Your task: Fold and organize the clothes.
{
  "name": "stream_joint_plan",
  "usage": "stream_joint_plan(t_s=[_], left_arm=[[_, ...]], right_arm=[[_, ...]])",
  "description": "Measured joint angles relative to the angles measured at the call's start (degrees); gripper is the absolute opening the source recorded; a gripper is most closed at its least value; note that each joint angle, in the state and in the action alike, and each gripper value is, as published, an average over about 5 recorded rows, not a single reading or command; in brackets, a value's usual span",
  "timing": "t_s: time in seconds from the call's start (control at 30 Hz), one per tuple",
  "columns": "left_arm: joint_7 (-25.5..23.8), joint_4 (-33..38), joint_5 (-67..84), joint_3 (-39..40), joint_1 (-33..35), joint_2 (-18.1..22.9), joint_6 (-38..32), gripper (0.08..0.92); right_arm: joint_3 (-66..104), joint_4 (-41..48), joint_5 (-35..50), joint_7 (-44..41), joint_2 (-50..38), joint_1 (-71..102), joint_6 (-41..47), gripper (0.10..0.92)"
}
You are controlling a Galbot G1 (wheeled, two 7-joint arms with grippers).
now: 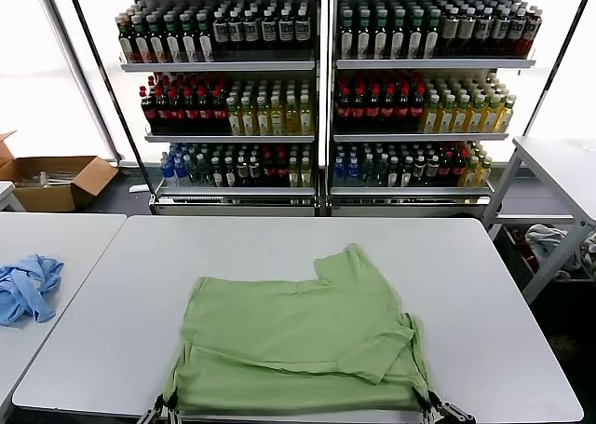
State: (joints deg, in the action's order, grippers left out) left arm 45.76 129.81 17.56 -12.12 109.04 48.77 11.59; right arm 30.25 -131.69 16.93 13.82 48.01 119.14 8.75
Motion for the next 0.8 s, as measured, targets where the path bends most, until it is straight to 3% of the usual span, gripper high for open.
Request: stream_joint_plan(t_s=[0.47, 0.63, 0.8], left_arm=[[1.41, 5.63, -2.02, -4.80, -1.02, -1.26, 0.17, 0.673], [-0.81, 8.27, 0.89, -7.40, -5.52, -1.50, 2.54, 0.798], [-5.85, 6.61, 4.06, -7.89, -12.01, -0.53, 3.70, 0.822]], right_arm=[[6.13, -8.29, 3.87, 2.79, 0.79, 0.95, 1.98, 0.761], [6.27, -8.25, 6.68, 2.47, -0.08, -7.04, 4.76, 0.820], [3.05, -3.51, 10.52, 1.47, -0.57, -20.17, 7.35, 0.823]])
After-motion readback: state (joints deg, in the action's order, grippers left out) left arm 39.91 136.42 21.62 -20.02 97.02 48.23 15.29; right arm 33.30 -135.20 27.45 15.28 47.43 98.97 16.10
